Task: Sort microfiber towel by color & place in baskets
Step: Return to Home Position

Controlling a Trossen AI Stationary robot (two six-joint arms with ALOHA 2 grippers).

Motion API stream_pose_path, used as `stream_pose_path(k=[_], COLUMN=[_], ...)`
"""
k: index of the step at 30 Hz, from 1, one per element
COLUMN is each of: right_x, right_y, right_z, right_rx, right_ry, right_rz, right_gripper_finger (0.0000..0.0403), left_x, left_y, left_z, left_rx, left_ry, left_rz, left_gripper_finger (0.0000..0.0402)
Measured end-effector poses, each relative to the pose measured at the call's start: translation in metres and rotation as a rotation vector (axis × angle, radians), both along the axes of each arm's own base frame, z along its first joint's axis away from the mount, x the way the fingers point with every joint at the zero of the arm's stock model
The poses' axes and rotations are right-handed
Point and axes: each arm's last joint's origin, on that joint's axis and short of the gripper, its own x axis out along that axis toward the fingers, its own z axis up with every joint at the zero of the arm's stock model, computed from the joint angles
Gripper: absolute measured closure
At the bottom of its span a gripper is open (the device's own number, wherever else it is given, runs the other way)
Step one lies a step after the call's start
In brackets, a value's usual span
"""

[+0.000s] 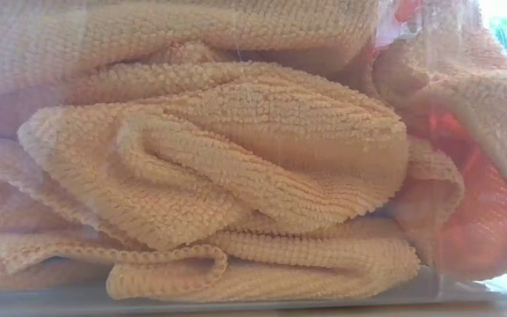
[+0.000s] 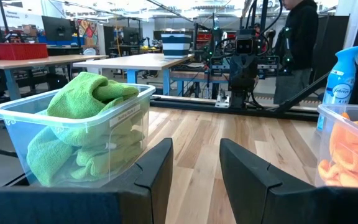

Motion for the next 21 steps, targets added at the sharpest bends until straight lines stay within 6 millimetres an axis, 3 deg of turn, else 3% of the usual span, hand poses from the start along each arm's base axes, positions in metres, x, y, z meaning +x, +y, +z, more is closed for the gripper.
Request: stream_pose_path(k=[21], right_x=[0.0], right_y=[-0.0005], right_z=[0.0], right_rx=[0.0], right_ry=[0.0], right_rz=[-0.016], right_gripper_finger=[0.0402], left_x=[0.0], left_y=[0.0], left_z=[0.0], left_rx=[0.0], left_ry=[0.0], left_rz=[0.0], left_gripper_finger=[0.028])
